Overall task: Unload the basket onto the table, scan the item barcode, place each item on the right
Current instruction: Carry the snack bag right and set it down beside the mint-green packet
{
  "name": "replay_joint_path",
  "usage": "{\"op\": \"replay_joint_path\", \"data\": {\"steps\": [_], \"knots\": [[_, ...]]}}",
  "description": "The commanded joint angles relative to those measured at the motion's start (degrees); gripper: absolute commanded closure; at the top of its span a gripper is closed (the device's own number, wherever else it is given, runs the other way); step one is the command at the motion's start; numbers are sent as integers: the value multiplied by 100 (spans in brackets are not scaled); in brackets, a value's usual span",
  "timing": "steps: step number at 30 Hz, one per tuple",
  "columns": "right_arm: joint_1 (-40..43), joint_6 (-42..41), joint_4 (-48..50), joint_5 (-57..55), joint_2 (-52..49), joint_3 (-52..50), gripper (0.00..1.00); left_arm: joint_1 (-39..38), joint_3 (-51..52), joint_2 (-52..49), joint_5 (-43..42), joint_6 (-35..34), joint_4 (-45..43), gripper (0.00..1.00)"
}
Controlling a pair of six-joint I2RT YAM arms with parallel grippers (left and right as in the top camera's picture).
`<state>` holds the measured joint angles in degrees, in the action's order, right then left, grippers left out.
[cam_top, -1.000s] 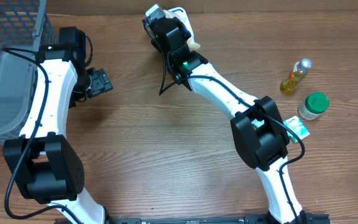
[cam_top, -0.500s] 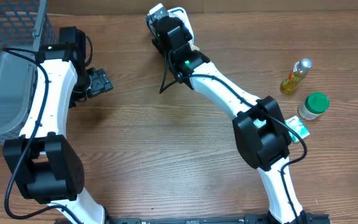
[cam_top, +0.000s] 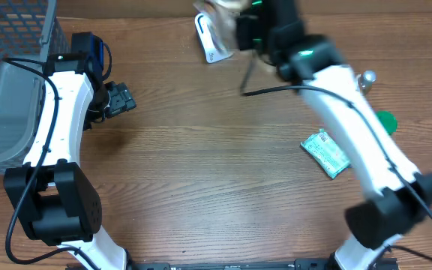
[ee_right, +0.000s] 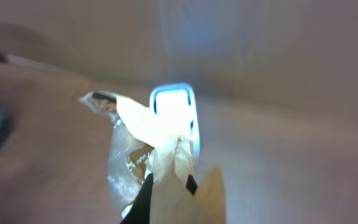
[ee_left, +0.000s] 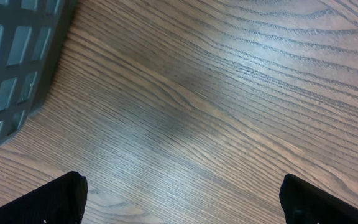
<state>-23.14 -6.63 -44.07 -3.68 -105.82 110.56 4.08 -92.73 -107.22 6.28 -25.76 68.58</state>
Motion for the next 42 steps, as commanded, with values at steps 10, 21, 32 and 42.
{"op": "replay_joint_path", "data": {"steps": [10, 21, 32, 42], "knots": [[1213, -507, -2238, 2413, -125, -1453, 96, 2, -122, -46, 50, -17, -4, 0], [1342, -485, -1814, 391, -125, -2149, 33, 2, -122, -46, 50, -17, -4, 0], [1340, -540, -1502, 247, -125, -2149, 0, 2, -122, -46, 50, -17, -4, 0], [1340, -533, -1215, 245, -125, -2149, 0, 2, -122, -46, 50, -17, -4, 0]]}}
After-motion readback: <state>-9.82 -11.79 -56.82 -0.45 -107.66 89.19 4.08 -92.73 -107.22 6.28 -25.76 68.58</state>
